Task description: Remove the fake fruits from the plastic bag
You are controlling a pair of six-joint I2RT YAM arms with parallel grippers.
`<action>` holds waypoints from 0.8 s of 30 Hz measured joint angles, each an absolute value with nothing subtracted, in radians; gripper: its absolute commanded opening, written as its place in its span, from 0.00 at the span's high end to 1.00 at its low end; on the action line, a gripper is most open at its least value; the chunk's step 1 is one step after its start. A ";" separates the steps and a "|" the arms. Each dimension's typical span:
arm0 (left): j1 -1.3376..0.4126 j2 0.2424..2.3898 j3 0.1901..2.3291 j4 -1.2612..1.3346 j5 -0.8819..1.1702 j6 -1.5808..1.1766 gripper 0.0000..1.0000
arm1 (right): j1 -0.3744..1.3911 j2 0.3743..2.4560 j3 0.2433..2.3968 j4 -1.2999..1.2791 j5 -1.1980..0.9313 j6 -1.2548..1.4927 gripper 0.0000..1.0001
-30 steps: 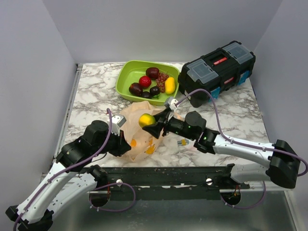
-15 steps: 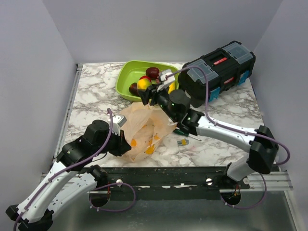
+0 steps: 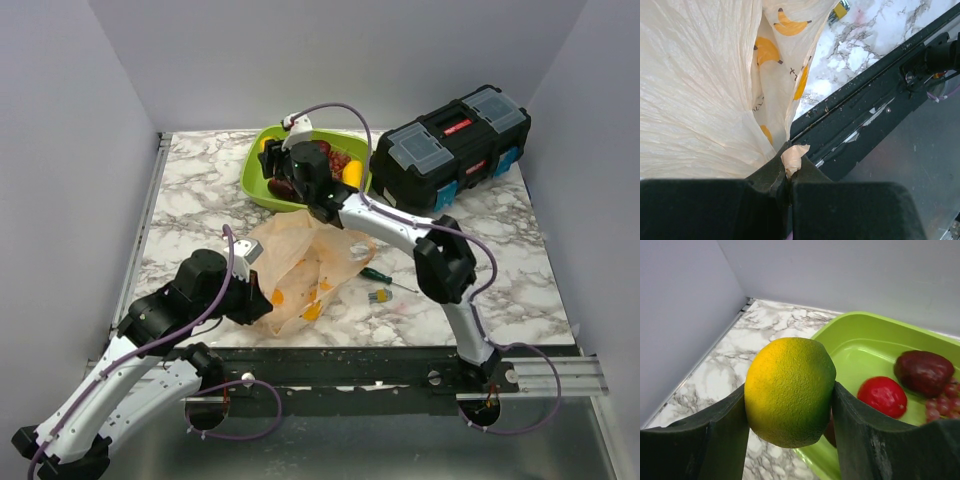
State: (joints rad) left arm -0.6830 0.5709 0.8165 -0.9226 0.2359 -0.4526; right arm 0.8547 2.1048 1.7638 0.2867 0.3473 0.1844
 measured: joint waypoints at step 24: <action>-0.683 0.537 0.817 -0.923 0.236 -0.452 1.00 | 0.744 2.666 2.358 0.128 0.245 0.285 0.48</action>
State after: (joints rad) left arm -0.6830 0.5373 0.8165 -0.9226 0.2363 -0.4519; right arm 0.7441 2.6659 2.3577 0.1284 0.2451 0.2848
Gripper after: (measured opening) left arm 0.005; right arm 0.592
